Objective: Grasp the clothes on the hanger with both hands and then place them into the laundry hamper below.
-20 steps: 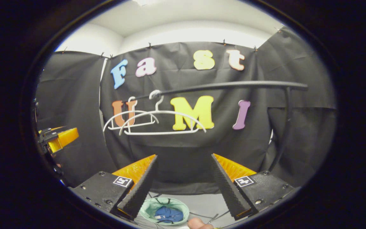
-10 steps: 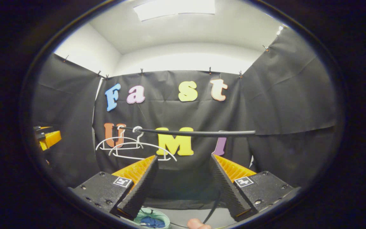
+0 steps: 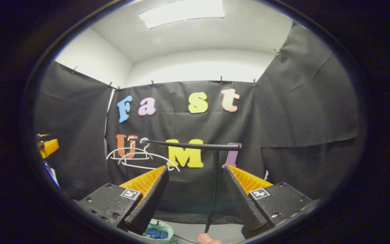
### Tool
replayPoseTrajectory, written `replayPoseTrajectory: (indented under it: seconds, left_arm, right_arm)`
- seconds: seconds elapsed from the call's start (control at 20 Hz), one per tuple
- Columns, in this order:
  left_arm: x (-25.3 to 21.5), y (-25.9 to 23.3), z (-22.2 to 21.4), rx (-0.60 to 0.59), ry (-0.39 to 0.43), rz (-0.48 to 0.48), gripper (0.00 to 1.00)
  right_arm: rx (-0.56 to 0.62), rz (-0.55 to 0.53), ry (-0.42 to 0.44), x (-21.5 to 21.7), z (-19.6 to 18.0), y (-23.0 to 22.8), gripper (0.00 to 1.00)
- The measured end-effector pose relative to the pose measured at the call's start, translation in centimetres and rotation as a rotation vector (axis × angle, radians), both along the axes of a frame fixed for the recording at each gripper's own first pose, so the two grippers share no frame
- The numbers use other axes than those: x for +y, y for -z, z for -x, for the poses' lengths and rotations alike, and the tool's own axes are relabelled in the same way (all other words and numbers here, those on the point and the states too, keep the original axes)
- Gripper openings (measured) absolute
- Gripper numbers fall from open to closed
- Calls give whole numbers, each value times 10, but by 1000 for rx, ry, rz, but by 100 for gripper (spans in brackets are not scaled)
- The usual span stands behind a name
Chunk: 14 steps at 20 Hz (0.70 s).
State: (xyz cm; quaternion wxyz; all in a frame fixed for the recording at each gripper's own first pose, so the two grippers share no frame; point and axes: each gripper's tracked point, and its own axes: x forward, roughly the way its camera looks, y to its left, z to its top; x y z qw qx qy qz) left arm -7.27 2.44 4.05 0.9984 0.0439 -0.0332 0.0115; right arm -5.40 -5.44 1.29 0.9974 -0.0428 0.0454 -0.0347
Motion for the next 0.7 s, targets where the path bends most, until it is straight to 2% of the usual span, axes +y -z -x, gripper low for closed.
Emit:
replayPoseTrajectory:
  seconds: [0.2,0.4,0.7]
  left_arm:
    - [-14,1,3,17,18,1,99]
    - [-10,-3,-4,1,44,-7,97]
    - [7,-11,-15,-32,69,-28,98]
  right_arm:
    - [14,4,-16,-3,0,2,100]
    - [-35,21,13,-3,0,-11,100]
    - [-81,22,-24,31,-15,-13,100]
